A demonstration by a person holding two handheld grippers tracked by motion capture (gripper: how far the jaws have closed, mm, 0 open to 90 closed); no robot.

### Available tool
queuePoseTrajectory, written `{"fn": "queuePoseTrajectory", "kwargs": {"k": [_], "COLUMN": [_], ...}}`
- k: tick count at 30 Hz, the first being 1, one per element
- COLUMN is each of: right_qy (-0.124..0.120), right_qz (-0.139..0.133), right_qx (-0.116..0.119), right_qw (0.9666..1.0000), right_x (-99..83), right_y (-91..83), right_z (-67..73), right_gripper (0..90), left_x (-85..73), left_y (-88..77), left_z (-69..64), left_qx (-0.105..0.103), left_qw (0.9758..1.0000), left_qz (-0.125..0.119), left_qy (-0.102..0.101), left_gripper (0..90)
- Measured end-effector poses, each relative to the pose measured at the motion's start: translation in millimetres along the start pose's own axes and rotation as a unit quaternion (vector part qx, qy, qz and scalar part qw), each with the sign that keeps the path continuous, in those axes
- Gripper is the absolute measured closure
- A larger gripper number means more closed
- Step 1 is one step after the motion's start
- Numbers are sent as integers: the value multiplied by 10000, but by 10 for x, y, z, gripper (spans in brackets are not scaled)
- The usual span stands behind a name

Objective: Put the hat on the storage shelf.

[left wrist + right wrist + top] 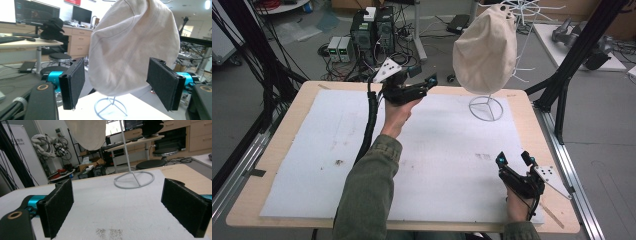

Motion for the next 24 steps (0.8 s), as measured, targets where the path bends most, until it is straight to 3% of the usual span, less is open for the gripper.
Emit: {"fn": "queuePoseTrajectory", "kwargs": {"k": [12,16,24], "right_qy": [-88,-85,-127], "right_qz": [76,105,127], "right_qx": [152,153,186], "right_qw": [9998,9998,9997], "right_x": [-31,-35,-45], "right_y": [3,2,13], "right_z": [96,104,113], "right_gripper": [99,99,99], "left_x": [-361,-428,-477], "left_y": [-551,-679,-903], "left_z": [216,264,258], "left_qx": [420,505,546], "left_qw": [9990,9986,9984], "left_qz": [131,99,149], "left_qy": [-64,-110,1], "left_gripper": [264,259,246]}}
Point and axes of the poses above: each handheld gripper's, and its own axes: y roughly forward along the jaws, x roughly out of its top, z roughly to its left, the point moved 1 cm from there along y, roughly forward along the jaws, and after that the axes turned 1 degree about -z, right-handed, at the moved point
